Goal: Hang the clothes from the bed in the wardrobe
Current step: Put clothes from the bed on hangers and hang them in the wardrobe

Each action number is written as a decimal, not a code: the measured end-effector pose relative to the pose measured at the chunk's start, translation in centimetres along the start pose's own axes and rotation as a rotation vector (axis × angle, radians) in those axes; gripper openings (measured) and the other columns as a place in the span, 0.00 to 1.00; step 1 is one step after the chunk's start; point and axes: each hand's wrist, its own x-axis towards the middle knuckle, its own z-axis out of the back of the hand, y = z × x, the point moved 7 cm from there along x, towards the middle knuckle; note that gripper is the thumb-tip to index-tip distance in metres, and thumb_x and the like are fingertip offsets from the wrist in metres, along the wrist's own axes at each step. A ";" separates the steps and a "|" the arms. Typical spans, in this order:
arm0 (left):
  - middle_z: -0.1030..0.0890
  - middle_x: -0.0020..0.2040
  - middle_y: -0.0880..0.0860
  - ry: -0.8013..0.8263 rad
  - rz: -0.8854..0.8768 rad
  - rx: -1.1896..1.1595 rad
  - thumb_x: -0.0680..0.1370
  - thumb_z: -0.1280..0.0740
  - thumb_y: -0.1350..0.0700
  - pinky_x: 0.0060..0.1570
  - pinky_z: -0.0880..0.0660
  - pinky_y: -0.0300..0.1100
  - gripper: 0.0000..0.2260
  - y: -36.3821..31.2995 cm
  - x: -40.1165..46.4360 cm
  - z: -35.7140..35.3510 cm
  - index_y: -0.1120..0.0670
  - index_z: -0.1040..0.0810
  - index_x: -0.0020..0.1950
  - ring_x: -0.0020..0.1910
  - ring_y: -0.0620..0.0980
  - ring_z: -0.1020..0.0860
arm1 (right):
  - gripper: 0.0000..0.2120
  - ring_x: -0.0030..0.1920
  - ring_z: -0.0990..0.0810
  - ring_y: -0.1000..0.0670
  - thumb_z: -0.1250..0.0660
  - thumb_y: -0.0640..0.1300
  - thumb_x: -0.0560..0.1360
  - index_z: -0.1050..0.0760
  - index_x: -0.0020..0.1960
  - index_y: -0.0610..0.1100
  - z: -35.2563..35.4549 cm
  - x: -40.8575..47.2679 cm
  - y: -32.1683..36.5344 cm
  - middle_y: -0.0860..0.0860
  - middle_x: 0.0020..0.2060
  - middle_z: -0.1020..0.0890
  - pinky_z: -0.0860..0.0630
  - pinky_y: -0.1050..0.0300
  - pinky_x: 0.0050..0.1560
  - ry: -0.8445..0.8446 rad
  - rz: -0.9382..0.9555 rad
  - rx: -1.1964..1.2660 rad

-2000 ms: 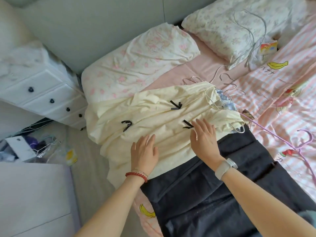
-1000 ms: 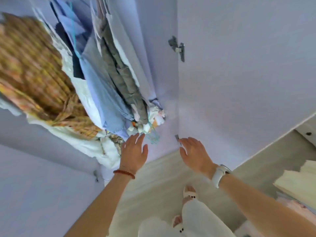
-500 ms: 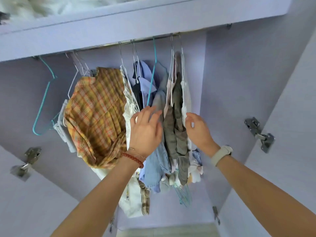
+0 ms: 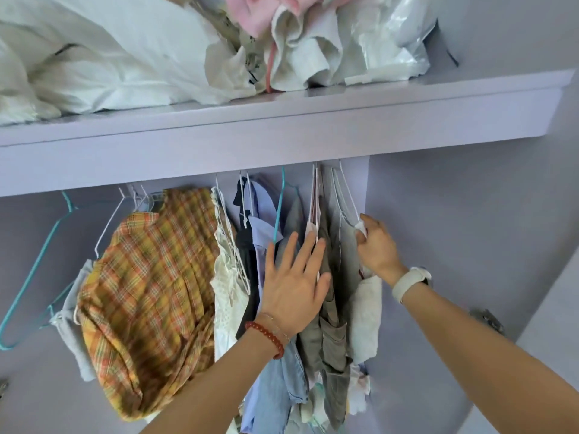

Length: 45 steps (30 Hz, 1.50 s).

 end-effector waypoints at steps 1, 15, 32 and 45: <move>0.31 0.70 0.52 0.008 0.003 -0.006 0.77 0.49 0.46 0.64 0.38 0.63 0.24 0.1 0.0 -0.1 0.54 0.31 0.69 0.68 0.56 0.32 | 0.16 0.56 0.26 0.35 0.45 0.40 0.78 0.33 0.64 0.40 0.1 0.4 -0.1 0.37 0.59 0.28 0.30 0.48 0.53 0.028 -0.010 -0.045; 0.32 0.70 0.59 -0.117 0.056 -0.362 0.78 0.47 0.50 0.68 0.47 0.62 0.21 1.8 -0.7 0.5 0.56 0.31 0.69 0.71 0.59 0.37 | 0.06 0.32 0.26 0.45 0.40 0.44 0.77 0.28 0.45 0.43 5.1 -8.1 -3.6 0.53 0.27 0.28 0.32 0.60 0.32 -0.221 -0.089 0.135; 0.41 0.74 0.58 0.399 -0.672 -0.943 0.79 0.41 0.57 0.70 0.46 0.48 0.22 -22.4 -17.7 -4.1 0.57 0.40 0.73 0.73 0.55 0.43 | 0.11 0.49 0.21 0.46 0.44 0.50 0.79 0.24 0.52 0.51 11.5 -50.5 -10.3 0.55 0.48 0.19 0.28 0.55 0.42 -0.280 -0.721 -0.526; 0.22 0.39 0.55 0.599 -1.537 -1.095 0.79 0.40 0.57 0.42 0.29 0.47 0.10 -39.3 -42.2 8.0 0.58 0.21 0.45 0.39 0.57 0.23 | 0.08 0.37 0.18 0.46 0.37 0.43 0.74 0.21 0.50 0.44 14.6 -82.2 -0.5 0.50 0.37 0.16 0.25 0.57 0.34 -0.746 -1.237 -0.588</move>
